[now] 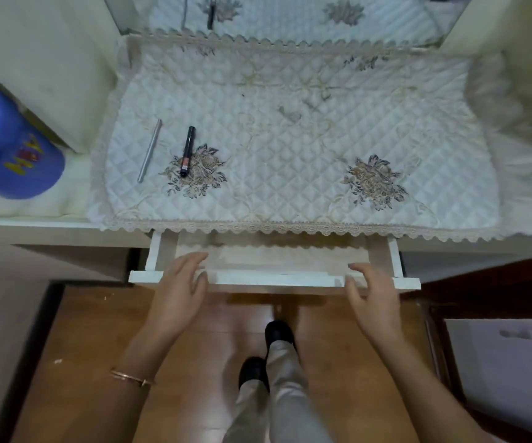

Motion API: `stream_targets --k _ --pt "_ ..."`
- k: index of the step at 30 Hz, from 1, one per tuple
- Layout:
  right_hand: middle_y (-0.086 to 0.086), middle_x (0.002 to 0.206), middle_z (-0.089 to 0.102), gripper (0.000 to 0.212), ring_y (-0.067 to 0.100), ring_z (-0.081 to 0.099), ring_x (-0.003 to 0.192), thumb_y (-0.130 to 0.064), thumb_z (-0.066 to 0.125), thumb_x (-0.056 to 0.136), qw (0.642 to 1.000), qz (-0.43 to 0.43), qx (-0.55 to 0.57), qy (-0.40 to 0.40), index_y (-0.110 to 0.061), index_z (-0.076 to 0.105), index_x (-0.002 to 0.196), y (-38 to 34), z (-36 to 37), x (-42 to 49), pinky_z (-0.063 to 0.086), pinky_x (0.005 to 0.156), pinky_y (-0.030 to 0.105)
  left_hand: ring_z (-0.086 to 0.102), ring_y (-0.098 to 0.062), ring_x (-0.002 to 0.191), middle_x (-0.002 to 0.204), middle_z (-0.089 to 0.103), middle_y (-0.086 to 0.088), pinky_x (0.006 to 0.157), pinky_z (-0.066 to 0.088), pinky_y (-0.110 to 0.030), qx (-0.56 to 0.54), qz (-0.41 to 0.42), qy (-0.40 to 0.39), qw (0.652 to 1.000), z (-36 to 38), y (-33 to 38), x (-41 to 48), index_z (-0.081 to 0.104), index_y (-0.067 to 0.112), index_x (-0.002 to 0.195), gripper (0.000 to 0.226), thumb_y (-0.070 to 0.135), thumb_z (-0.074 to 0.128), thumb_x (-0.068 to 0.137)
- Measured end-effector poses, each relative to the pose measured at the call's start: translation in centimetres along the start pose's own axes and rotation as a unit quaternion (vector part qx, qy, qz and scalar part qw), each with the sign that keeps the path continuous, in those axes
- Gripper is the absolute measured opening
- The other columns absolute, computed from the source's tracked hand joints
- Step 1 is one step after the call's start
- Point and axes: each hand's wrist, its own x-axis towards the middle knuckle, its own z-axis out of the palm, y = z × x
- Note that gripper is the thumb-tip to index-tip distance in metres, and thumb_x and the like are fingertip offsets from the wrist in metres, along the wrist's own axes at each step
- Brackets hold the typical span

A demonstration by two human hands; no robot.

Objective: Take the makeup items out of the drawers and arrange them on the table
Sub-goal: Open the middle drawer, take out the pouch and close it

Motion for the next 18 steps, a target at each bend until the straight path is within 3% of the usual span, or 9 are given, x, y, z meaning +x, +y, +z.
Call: stream_targets --k 2,4,8,13,18 --pt "0.009 0.121 0.060 0.033 0.024 0.050 0.116 -0.023 0.053 0.090 0.995 -0.009 -0.071 -0.073 -0.009 0.056 0.119 0.2 0.5 1.5 0.039 0.098 0.035 0.050 -0.023 0.118 0.131 0.055 -0.008 0.100 0.038 -0.033 0.097 0.017 -0.049 0.994 0.4 -0.6 1.2 0.053 0.008 0.125 0.035 0.021 0.045 0.094" --pt "0.012 0.122 0.061 0.036 0.027 0.052 0.114 -0.028 0.049 0.091 0.985 -0.004 -0.125 -0.118 -0.007 0.056 0.119 0.7 1.0 1.9 0.040 0.099 0.038 0.052 -0.026 0.114 0.124 0.058 -0.012 0.096 0.040 -0.035 0.122 0.005 -0.078 0.989 0.8 -1.0 1.5 0.056 0.006 0.120 0.034 0.024 0.044 0.094" --pt "0.014 0.114 0.065 0.032 0.029 0.056 0.107 -0.026 0.047 0.092 0.988 -0.009 -0.119 -0.100 -0.005 0.062 0.112 0.7 0.9 0.0 0.043 0.094 0.039 0.052 -0.029 0.111 0.119 0.058 -0.014 0.094 0.041 -0.037 0.107 -0.008 -0.090 0.990 1.1 -1.3 0.3 0.056 0.005 0.118 0.034 0.026 0.044 0.094" --pt "0.009 0.103 0.068 0.027 0.026 0.055 0.101 -0.025 0.046 0.090 0.988 0.021 -0.124 -0.091 -0.010 0.066 0.099 1.5 1.0 -3.8 0.045 0.086 0.038 0.050 -0.024 0.092 0.089 0.054 -0.006 0.077 0.042 -0.032 0.084 -0.017 -0.088 0.992 1.3 -1.7 -3.3 0.060 0.007 0.092 0.021 0.022 0.045 0.092" --pt "0.005 0.097 0.067 0.024 0.022 0.050 0.099 -0.027 0.047 0.090 0.984 0.050 -0.133 -0.103 -0.012 0.066 0.091 2.3 0.9 -7.6 0.043 0.082 0.036 0.045 -0.021 0.079 0.076 0.046 0.000 0.068 0.037 -0.028 0.089 -0.007 -0.089 0.992 1.7 -2.8 -6.9 0.047 0.017 0.073 0.019 0.023 0.046 0.091"
